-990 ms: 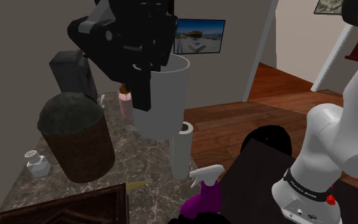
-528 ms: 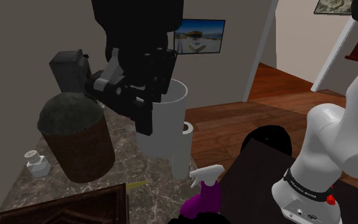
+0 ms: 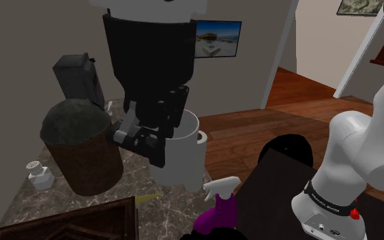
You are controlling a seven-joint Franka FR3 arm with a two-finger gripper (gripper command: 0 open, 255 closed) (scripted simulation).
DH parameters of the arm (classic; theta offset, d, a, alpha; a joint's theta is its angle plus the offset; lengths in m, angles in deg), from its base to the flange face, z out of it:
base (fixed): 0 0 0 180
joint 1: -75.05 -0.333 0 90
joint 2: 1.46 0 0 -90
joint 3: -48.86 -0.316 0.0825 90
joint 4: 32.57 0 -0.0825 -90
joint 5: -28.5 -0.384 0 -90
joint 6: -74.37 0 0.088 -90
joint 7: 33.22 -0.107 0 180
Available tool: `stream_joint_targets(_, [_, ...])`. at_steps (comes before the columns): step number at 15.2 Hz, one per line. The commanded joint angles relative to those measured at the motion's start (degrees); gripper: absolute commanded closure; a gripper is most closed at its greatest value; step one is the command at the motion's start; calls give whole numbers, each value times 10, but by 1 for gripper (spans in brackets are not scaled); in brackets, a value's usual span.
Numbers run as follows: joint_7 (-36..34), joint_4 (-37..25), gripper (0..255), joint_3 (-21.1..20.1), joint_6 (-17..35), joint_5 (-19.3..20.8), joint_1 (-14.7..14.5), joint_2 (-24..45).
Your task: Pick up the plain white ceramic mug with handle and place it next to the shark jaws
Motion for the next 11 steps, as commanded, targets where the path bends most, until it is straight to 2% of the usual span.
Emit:
stream_joint_targets(1, [0, 17, 255, 0, 15, -1, 0, -3])
stream_joint_targets(11, [0, 99, 255, -1, 93, -5, -1, -8])
